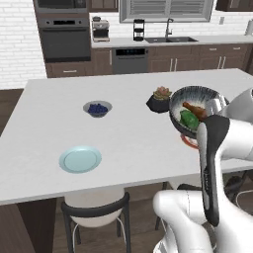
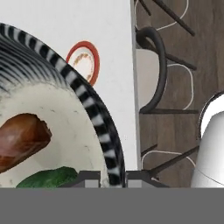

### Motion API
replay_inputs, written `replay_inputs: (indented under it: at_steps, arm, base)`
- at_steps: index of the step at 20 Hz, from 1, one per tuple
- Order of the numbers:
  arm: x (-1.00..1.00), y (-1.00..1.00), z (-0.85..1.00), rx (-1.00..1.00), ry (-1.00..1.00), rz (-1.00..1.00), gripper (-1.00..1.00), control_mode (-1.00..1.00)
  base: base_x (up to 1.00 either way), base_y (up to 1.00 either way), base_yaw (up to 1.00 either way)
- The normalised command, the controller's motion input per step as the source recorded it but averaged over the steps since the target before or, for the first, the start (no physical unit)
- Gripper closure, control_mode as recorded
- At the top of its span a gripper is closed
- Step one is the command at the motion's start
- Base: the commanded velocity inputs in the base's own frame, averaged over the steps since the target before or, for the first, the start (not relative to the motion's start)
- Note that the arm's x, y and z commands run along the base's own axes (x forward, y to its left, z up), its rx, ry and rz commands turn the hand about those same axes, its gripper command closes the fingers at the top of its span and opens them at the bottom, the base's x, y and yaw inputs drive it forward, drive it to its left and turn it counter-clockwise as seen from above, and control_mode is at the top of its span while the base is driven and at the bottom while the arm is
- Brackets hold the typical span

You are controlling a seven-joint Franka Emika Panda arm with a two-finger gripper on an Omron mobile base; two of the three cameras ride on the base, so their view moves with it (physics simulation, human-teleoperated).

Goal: Pick the chicken drumstick and broccoli from their plates and place them in the bowl. Then put the bowl in the fridge.

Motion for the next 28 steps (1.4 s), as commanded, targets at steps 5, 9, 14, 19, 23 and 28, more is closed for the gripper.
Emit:
replay_inputs:
  at_steps: [5,9,14,19,23,28]
  arm:
    - [-0.33,0.08,0.24,-0.02,-0.06,-0.06,1.00,1.00]
    - [0.00,0.00,0.00,0.00,0.00,0.00,1.00,1.00]
    - [0.00,0.00,0.00,0.00,0.00,0.00,1.00,1.00]
    - [0.00,0.00,0.00,0.00,0.00,0.00,1.00,1.00]
    - [0.00,0.00,0.00,0.00,0.00,0.00,1.00,1.00]
    - [0.00,0.00,0.00,0.00,0.00,0.00,1.00,1.00]
  base:
    - [-0.46,0.00,-0.05]
    - [-0.67,-0.25,-0.03]
    - [-0.83,-0.67,-0.07]
    - [-0.15,-0.30,-0.84]
    - [0.00,0.00,-1.00]
    - [0.00,0.00,-1.00]
